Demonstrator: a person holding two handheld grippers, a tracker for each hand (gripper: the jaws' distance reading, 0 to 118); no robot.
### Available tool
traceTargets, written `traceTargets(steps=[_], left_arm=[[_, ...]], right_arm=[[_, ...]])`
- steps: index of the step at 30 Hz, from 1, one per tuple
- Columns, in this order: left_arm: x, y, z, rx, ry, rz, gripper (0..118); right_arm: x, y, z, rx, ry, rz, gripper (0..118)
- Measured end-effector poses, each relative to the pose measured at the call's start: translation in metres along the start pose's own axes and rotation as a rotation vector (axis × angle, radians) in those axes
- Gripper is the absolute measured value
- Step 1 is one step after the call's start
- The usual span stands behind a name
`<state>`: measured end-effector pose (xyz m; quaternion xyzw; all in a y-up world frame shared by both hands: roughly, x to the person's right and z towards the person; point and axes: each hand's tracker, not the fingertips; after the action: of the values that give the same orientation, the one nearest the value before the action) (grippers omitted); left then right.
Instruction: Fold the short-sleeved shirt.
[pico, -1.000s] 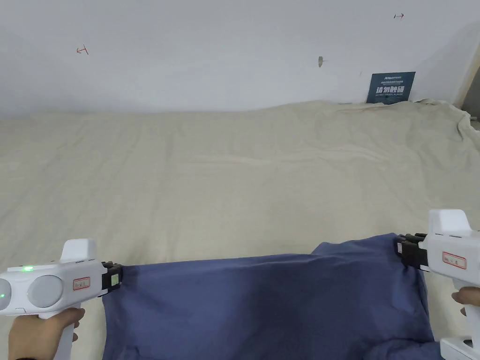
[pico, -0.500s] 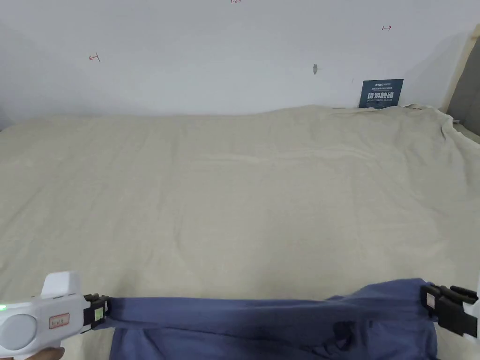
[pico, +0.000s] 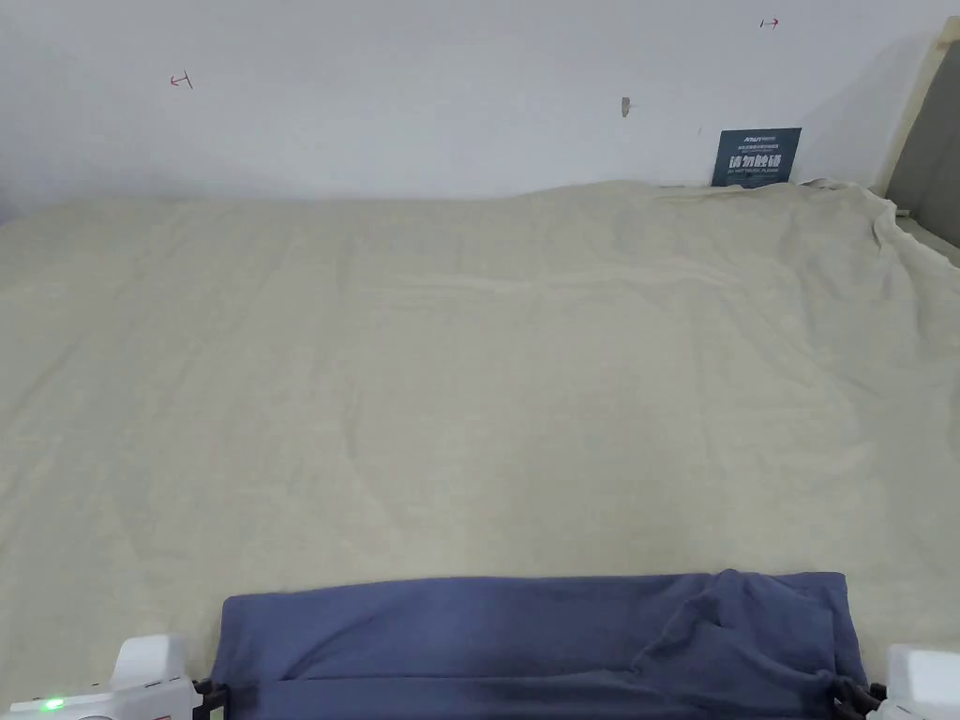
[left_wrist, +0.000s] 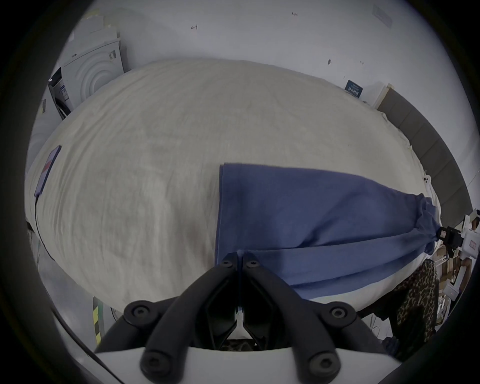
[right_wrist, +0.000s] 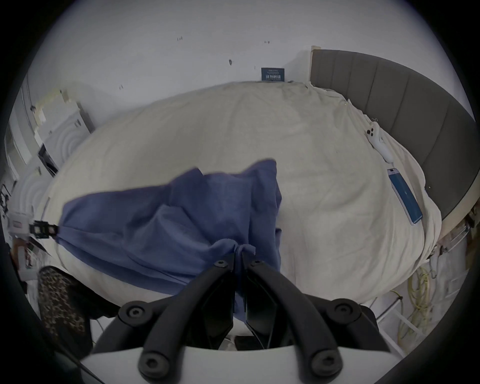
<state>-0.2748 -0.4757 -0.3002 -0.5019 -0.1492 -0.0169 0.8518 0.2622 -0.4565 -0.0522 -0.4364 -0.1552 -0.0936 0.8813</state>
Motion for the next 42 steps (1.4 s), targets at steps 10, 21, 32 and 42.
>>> traceTargets(steps=[10, 21, 32, 42], left_arm=[[0.019, 0.002, 0.015, 0.035, 0.018, -0.057, 74], [0.06, 0.054, 0.101, 0.38, 0.022, -0.082, 109], [0.08, 0.064, 0.125, 0.529, -0.019, -0.106, 7], [0.054, 0.063, 0.118, 0.457, -0.11, -0.015, 0]], right_arm=[[-0.019, 0.003, 0.012, -0.018, -0.042, -0.028, 46], [-0.059, 0.08, 0.103, 0.381, -0.03, 0.025, 92], [-0.069, 0.101, 0.112, 0.565, -0.07, 0.036, 0], [-0.063, 0.102, 0.11, 0.574, -0.057, 0.054, 0]])
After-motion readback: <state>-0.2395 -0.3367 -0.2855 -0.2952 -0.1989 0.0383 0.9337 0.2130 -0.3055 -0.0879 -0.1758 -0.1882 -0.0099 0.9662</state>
